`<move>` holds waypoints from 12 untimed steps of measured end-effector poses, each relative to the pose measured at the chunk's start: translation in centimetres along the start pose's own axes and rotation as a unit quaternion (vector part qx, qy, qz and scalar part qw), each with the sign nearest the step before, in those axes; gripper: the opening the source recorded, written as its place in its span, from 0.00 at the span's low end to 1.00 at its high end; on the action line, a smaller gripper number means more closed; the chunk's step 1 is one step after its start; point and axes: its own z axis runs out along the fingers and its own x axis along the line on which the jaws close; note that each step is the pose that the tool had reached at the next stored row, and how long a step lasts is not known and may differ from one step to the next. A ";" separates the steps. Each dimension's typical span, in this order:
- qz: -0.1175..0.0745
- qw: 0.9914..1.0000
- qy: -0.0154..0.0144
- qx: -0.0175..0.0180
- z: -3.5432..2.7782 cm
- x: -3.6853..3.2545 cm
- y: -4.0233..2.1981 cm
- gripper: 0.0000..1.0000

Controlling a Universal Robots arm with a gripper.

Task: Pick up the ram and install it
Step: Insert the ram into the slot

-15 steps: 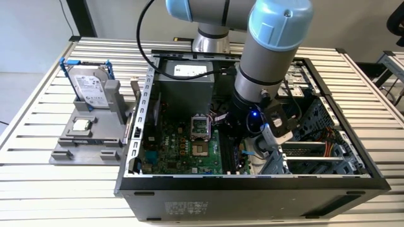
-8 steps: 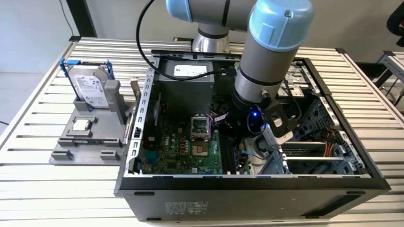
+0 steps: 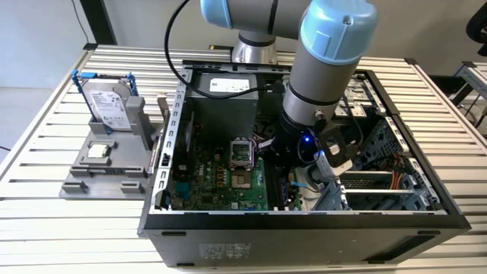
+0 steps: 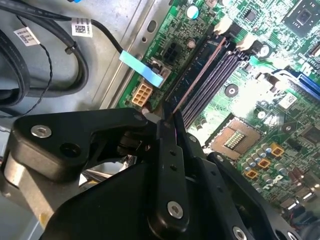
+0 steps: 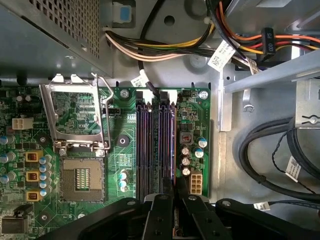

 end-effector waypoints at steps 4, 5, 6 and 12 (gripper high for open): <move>0.000 1.000 0.000 0.000 0.09 -0.03 0.01 0.00; 0.000 1.000 0.000 0.000 0.09 -0.04 0.01 0.00; 0.000 1.000 0.000 0.000 0.09 -0.04 0.01 0.00; 0.000 1.000 0.002 0.000 0.10 -0.04 0.01 0.00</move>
